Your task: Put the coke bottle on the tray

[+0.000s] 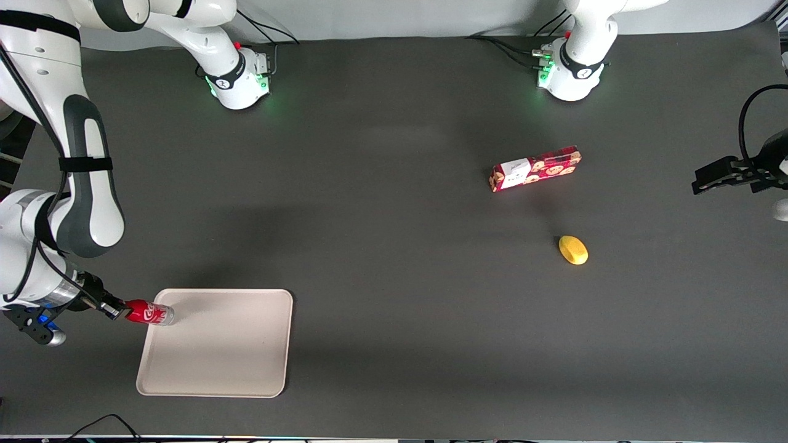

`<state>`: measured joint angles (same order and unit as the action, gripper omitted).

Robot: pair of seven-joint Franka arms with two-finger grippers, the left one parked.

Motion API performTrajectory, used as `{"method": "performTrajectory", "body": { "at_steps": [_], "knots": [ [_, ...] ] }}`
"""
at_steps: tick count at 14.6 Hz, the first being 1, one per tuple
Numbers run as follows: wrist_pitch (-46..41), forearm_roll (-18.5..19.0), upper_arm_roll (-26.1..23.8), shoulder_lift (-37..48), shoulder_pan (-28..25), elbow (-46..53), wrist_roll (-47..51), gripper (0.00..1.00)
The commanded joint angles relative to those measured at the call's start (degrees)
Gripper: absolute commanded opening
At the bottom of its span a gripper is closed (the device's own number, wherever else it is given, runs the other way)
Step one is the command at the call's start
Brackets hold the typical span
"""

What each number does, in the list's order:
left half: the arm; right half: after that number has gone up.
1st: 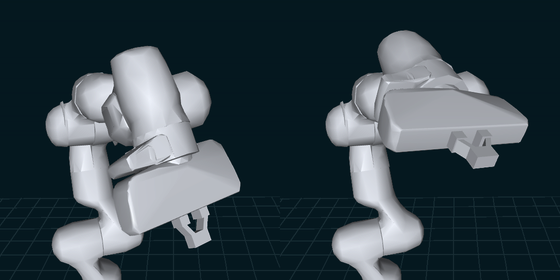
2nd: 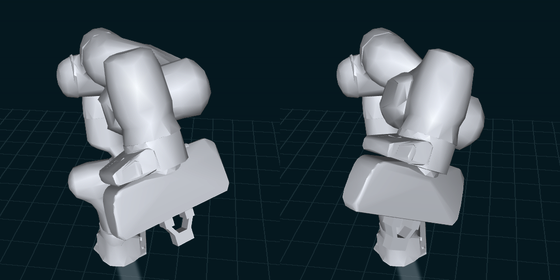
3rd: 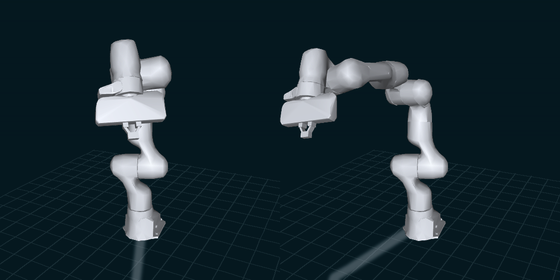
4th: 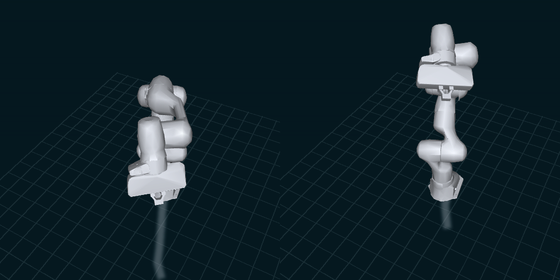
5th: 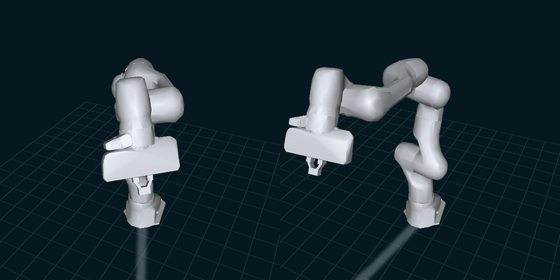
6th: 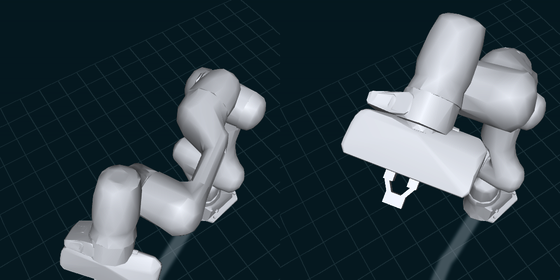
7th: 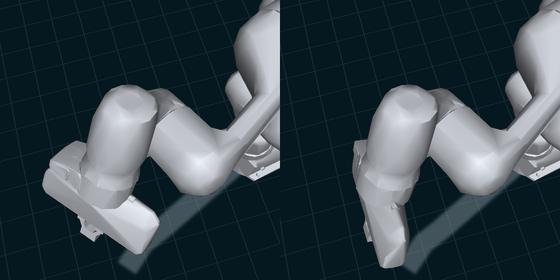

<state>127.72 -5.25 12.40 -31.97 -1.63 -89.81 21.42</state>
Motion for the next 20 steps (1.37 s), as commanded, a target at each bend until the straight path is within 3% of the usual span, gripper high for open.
{"method": "performTrajectory", "body": {
  "at_steps": [1,2,3,5,15,20],
  "knots": [
    [0.78,0.77,-0.27,-0.9,0.14,1.39,1.96,0.0],
    [0.87,0.77,-0.27,-1.34,0.14,1.57,1.96,0.41],
    [1.3,0.77,-0.27,-1.6,0.05,2.09,1.96,0.53],
    [1.31,0.77,-0.27,-2.04,0.05,2.36,2.05,1.0],
    [0.17,0.76,-0.27,0.14,-0.04,2.1,5.3,1.0],
    [-21.93,3.4,1.66,14.19,0.05,1.66,-3.48,1.0]
  ]
}}
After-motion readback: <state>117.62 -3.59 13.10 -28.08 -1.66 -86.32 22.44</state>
